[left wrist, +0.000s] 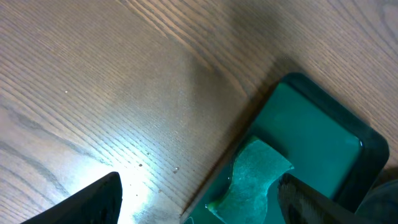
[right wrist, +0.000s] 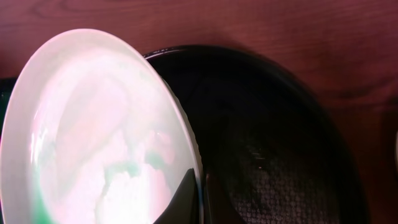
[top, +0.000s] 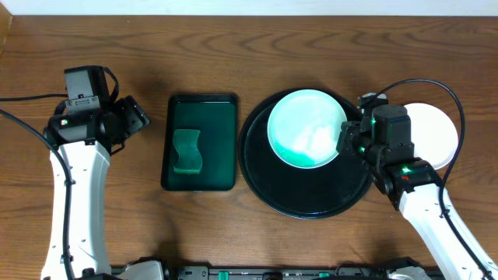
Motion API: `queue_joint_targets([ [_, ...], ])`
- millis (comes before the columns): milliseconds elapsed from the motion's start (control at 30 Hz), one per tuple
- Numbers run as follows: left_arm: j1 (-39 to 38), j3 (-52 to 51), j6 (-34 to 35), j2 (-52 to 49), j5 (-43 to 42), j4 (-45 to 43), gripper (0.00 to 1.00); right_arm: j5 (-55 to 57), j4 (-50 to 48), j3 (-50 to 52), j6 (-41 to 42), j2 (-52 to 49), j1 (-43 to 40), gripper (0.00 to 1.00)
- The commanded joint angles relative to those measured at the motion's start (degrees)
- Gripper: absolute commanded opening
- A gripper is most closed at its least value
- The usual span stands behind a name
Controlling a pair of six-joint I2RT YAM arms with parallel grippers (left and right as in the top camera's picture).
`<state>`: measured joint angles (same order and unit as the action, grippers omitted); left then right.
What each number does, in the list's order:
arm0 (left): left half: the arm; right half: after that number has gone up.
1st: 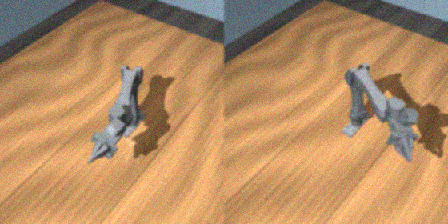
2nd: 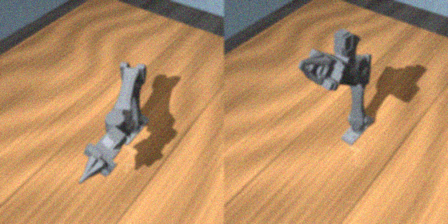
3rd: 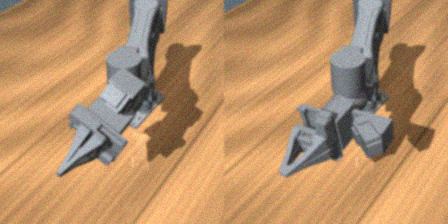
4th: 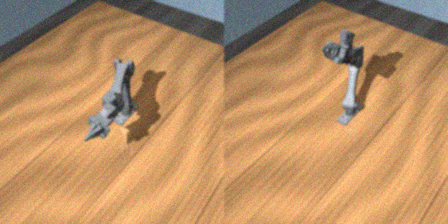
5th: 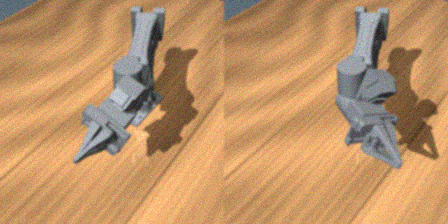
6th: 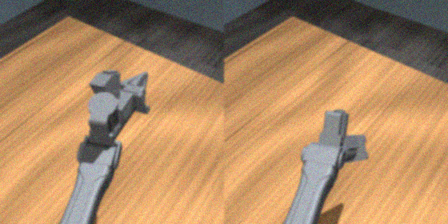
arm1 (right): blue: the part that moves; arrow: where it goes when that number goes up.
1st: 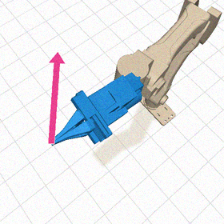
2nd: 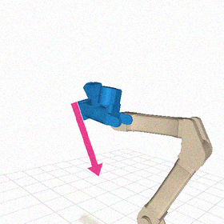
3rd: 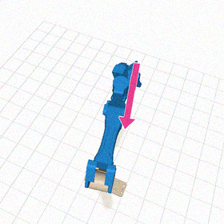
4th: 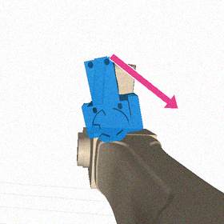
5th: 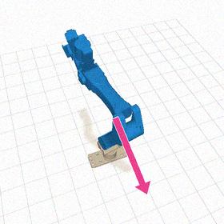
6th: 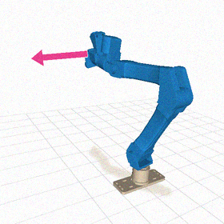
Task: Clean dirty plates on tray and stack at the side
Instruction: 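Slide the white plate up the black tray with the right gripper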
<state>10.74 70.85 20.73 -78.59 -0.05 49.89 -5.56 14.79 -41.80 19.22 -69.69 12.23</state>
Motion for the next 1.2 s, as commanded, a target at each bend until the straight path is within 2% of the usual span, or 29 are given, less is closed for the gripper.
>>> queue_joint_targets([
  [0,0.2,0.7,-0.3,0.2,0.1,0.2,0.8,0.2,-0.9,-0.5,3.8,0.3,-0.2,0.01],
  [233,0.2,0.7,-0.3,0.2,0.1,0.2,0.8,-1.1,-2.4,-0.5,11.2,-1.0,-0.2,0.01],
  [433,0.2,0.7,-0.3,0.2,0.1,0.2,0.8,-8.7,-3.9,-0.5,11.8,-2.0,-0.7,0.01],
  [633,0.2,0.7,-0.3,0.2,0.1,0.2,0.8,-15.4,-3.8,-0.5,17.2,-2.2,-2.9,0.01],
  [900,0.2,0.7,-0.3,0.2,0.1,0.2,0.8,-17.7,-2.5,-0.5,17.1,-3.5,-4.6,0.01],
  [1167,0.2,0.7,-0.3,0.2,0.1,0.2,0.8,-17.6,-1.9,-0.5,16.9,-8.8,-4.7,0.01],
])
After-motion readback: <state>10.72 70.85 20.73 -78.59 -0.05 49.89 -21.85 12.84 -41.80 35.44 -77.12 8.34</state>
